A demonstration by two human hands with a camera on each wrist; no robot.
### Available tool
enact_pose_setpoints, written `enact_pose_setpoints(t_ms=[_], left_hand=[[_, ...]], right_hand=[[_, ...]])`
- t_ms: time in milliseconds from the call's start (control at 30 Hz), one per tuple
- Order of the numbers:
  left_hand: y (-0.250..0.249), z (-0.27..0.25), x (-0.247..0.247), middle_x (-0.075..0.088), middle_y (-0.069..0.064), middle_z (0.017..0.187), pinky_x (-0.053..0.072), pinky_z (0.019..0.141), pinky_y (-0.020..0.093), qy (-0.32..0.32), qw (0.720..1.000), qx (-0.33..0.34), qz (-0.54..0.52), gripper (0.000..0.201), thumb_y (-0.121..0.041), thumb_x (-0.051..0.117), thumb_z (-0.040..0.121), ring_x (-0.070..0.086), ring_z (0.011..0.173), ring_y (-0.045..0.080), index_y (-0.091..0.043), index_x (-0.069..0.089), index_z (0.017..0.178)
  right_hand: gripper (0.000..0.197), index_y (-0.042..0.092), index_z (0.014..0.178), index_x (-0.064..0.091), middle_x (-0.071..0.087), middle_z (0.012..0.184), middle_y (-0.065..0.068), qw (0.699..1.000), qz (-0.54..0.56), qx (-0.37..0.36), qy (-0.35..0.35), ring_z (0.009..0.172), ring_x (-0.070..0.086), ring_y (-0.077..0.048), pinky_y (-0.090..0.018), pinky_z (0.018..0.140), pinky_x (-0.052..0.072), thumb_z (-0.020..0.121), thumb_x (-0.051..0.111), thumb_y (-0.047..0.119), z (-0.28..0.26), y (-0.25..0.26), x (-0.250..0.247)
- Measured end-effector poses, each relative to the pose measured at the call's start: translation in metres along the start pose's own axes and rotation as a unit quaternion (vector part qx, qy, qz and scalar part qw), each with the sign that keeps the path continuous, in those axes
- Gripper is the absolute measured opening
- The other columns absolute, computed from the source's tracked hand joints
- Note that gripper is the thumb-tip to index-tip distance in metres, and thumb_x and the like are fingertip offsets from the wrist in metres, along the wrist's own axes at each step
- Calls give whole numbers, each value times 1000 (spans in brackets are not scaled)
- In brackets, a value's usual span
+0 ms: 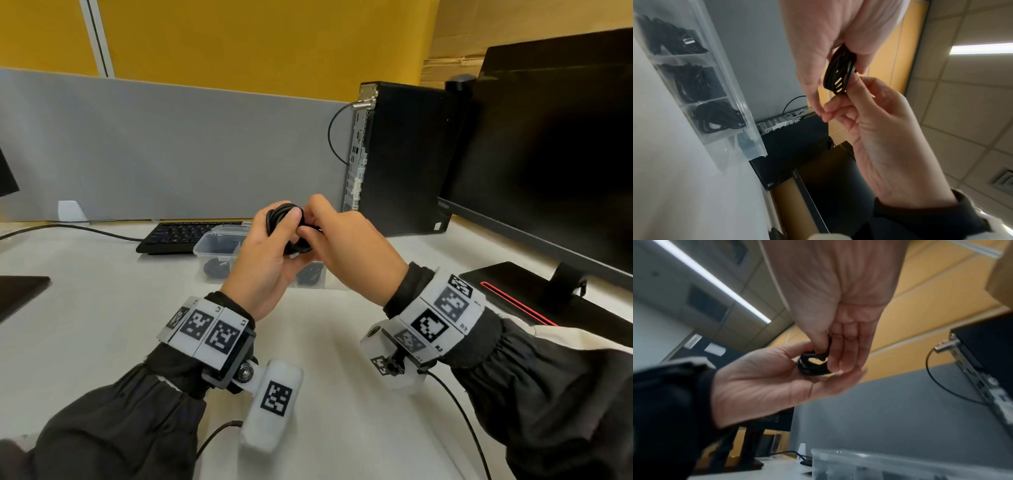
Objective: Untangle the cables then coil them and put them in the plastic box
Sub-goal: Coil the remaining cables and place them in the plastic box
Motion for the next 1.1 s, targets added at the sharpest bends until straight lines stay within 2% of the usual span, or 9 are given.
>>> enact_pose_setpoints(t_ms=[67, 167, 300, 500, 733, 833, 933, 1000, 1100], left_hand=[[2, 1, 0, 65, 4, 93, 55, 70, 33, 9, 1000, -14, 18, 26, -15, 44, 96, 67, 83, 12, -10, 49, 122], [3, 1, -5, 65, 9, 97, 56, 70, 32, -13, 994, 1, 106, 23, -15, 44, 97, 66, 87, 16, -6, 55, 116], [-3, 1, -10, 61, 8, 91, 54, 67, 29, -64, 981, 51, 174, 7, -17, 49, 95, 62, 82, 19, -19, 55, 97], [-4, 0, -7, 65, 3, 85, 53, 74, 32, -98, 991, 64, 70, 20, -20, 43, 98, 63, 77, 18, -4, 47, 110], [6, 0, 2, 70, -2, 112, 44, 99, 45, -52, 998, 39, 13, 43, -32, 35, 100, 62, 111, 23, 2, 34, 128], [20, 1, 10, 62, -1, 125, 47, 91, 38, -15, 1000, 7, -5, 49, -37, 35, 97, 60, 110, 21, -3, 35, 133], [34, 8, 22, 51, 13, 135, 47, 69, 31, 31, 999, -35, 21, 43, -38, 40, 95, 59, 79, 18, -7, 43, 125], [35, 18, 27, 60, 7, 124, 47, 78, 37, 60, 992, -43, 103, 27, -31, 47, 94, 61, 82, 17, -14, 44, 115], [30, 38, 18, 61, -2, 118, 46, 92, 28, 81, 958, -23, 275, 30, -22, 55, 92, 58, 107, 8, -22, 43, 119]], right_hand=[[5, 17, 97, 45, 56, 66, 8, 998, 63, -5, -4, 55, 51, -9, -28, 52, 40, 96, 47, 22, -4, -2, -1], [23, 33, 81, 38, 44, 57, 21, 993, 116, 17, 11, 48, 44, 2, -16, 51, 32, 95, 50, 20, -7, -8, 5], [15, 13, 85, 43, 59, 55, 4, 969, 234, 69, 43, 45, 50, -4, -21, 53, 43, 95, 50, 21, -11, -8, 9], [16, 9, 84, 37, 59, 56, -8, 899, 418, 125, 47, 46, 51, -18, -31, 56, 45, 97, 46, 11, -20, -10, 21], [13, 9, 105, 35, 63, 71, -13, 857, 484, 178, 24, 56, 55, -21, -30, 62, 50, 98, 44, 15, -27, -20, 22], [22, 11, 119, 44, 65, 88, -16, 897, 404, 179, 28, 65, 58, -22, -39, 63, 53, 99, 41, 21, -27, -29, 21], [20, 6, 109, 53, 62, 89, -31, 912, 368, 181, -9, 61, 56, -33, -43, 58, 53, 99, 40, 19, -26, -43, 17], [16, 7, 99, 56, 61, 83, -34, 919, 345, 188, -34, 55, 53, -30, -36, 51, 49, 98, 43, 16, -21, -60, 8], [17, 9, 99, 58, 62, 74, -19, 946, 247, 210, -10, 51, 54, -19, -24, 48, 48, 98, 44, 17, -3, -95, -3]])
Point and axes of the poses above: each hand's wrist, its own z-axis towards the middle knuckle, its own x-axis out of the palm, y = z × x, the point moved 7 cm from there along z, towards the middle knuckle
